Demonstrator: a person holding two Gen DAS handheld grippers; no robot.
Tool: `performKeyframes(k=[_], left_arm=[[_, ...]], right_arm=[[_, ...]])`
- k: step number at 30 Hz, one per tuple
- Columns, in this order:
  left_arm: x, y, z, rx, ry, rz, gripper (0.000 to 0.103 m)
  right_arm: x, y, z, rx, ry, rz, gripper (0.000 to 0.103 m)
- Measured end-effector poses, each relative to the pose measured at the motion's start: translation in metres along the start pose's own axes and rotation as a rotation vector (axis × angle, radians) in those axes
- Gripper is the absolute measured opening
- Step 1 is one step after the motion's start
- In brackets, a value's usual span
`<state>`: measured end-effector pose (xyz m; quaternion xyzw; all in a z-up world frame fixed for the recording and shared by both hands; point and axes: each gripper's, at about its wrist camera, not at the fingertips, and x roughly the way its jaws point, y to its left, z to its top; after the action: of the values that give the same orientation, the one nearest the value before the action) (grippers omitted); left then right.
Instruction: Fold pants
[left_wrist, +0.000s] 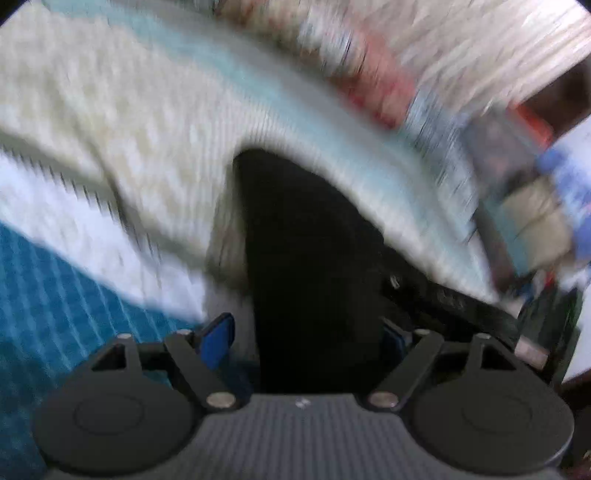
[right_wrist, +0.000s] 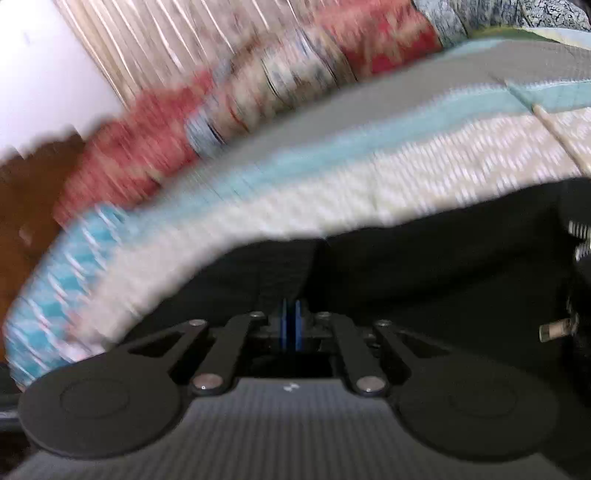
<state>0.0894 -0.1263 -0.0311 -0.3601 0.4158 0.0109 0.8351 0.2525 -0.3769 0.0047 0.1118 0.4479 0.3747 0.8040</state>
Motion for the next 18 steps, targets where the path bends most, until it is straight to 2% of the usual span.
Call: performKeyframes(k=[1,3,5,6,8,10,12,13,17,18], left_arm=[[0.011,-0.002,-0.004,0.028,0.024,0.042,0.076],[0.013,-0.02,-0.011,0.168,-0.006,0.108,0.076],[0.011,-0.025,-0.012,0.181,-0.003,0.127,0.075],[0.01,-0.022,-0.011,0.169,0.0,0.116,0.075],[0.006,-0.016,-0.01,0.138,0.001,0.087,0.075],[0.002,-0.008,-0.009,0.105,0.002,0.043,0.074],[0.0,0.003,-0.006,0.065,0.005,-0.004,0.074],[-0.001,0.008,-0.005,0.042,0.007,-0.025,0.074],[-0.004,0.026,0.001,-0.05,0.015,-0.089,0.074],[-0.003,0.027,0.002,-0.054,0.016,-0.089,0.074]], right_arm=[[0.011,-0.005,-0.006,0.015,0.043,-0.016,0.007],[0.014,-0.016,-0.01,0.058,0.04,-0.003,0.009],[0.006,-0.017,-0.005,0.074,0.043,0.012,0.016],[0.002,-0.016,-0.003,0.074,0.032,0.007,0.021],[-0.011,-0.013,0.0,0.08,-0.02,-0.015,0.022],[-0.022,-0.016,0.001,0.1,-0.054,0.024,0.028],[-0.026,-0.021,0.0,0.144,-0.048,0.073,0.048],[-0.027,-0.024,-0.003,0.173,-0.035,0.1,0.051],[-0.006,-0.03,-0.022,0.282,0.075,0.144,0.053],[0.001,-0.028,-0.028,0.298,0.102,0.16,0.048]])
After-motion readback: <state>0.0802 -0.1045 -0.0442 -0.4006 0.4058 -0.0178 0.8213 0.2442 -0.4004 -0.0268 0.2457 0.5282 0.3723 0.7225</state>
